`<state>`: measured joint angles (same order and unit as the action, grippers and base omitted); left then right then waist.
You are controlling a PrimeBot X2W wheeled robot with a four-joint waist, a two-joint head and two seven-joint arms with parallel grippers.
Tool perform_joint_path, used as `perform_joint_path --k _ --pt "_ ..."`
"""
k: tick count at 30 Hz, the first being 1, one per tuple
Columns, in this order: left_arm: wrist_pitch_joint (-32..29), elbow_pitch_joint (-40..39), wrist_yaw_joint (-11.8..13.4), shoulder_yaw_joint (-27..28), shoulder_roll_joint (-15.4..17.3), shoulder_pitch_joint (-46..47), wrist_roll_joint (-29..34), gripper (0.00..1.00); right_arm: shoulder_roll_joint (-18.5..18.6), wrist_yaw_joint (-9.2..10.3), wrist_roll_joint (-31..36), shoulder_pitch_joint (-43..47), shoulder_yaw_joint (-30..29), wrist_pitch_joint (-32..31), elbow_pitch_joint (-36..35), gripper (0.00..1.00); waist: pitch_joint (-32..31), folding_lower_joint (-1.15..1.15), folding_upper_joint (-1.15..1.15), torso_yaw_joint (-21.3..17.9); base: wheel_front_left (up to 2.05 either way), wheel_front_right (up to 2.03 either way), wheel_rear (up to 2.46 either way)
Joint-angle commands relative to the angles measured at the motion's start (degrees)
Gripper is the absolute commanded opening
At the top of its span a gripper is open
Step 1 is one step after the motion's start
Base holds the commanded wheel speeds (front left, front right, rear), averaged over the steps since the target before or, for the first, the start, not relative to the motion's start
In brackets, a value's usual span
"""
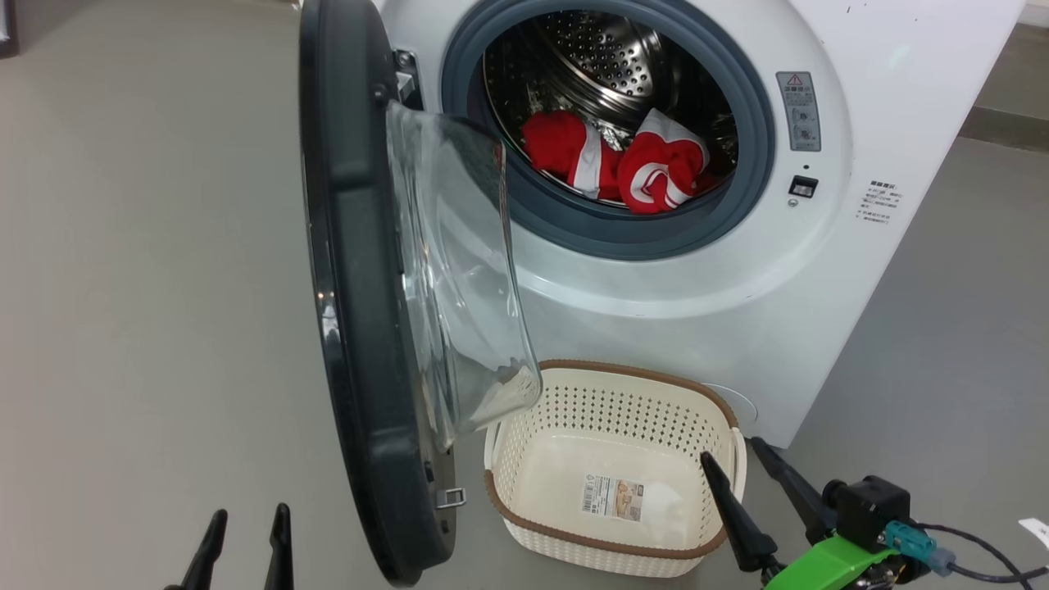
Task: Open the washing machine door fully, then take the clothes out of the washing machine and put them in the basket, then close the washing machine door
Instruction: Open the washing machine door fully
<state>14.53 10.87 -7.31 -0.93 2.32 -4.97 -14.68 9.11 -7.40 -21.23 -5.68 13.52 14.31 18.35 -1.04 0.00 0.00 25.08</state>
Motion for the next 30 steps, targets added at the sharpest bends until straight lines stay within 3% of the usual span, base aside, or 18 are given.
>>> perform_joint_path --k 1,14,15,17,24,30 --pt "0.5 -1.1 -0.2 1.7 0.6 0.9 0.7 1.0 -0.2 -0.09 0.7 0.1 0.7 0.7 -0.6 1.0 0.0 0.0 0.0 0.1 0.0 0.0 0.0" --pt "0.5 -1.9 -0.1 2.6 0.6 1.6 -0.7 1.0 -1.3 -0.09 2.0 0.9 -1.0 0.7 0.3 1.0 -0.2 0.0 0.0 -0.1 0.0 0.0 0.0" --pt "0.5 -2.4 -0.1 2.9 0.6 1.7 -1.7 0.82 -1.3 -0.09 2.1 0.9 -1.1 0.7 0.3 1.0 -0.3 0.0 0.0 -0.1 0.0 0.0 0.0" --pt "0.5 -3.9 0.0 3.5 0.6 1.9 -1.6 0.0 -1.4 -0.09 2.2 1.0 -1.3 0.7 0.3 1.0 -0.4 0.0 0.0 -0.1 0.0 0.0 0.0" --pt "0.5 -17.4 0.4 5.4 0.6 4.7 -3.9 0.0 -1.4 -0.09 2.9 0.9 -1.8 0.7 0.1 1.0 -0.4 0.0 0.0 0.3 0.0 0.0 0.0" --pt "0.5 -30.2 0.8 -1.0 0.6 4.1 -6.6 0.0 -1.5 -0.09 4.2 0.7 -2.6 0.7 -0.5 1.0 -0.4 0.0 0.0 0.3 0.0 0.0 0.0"
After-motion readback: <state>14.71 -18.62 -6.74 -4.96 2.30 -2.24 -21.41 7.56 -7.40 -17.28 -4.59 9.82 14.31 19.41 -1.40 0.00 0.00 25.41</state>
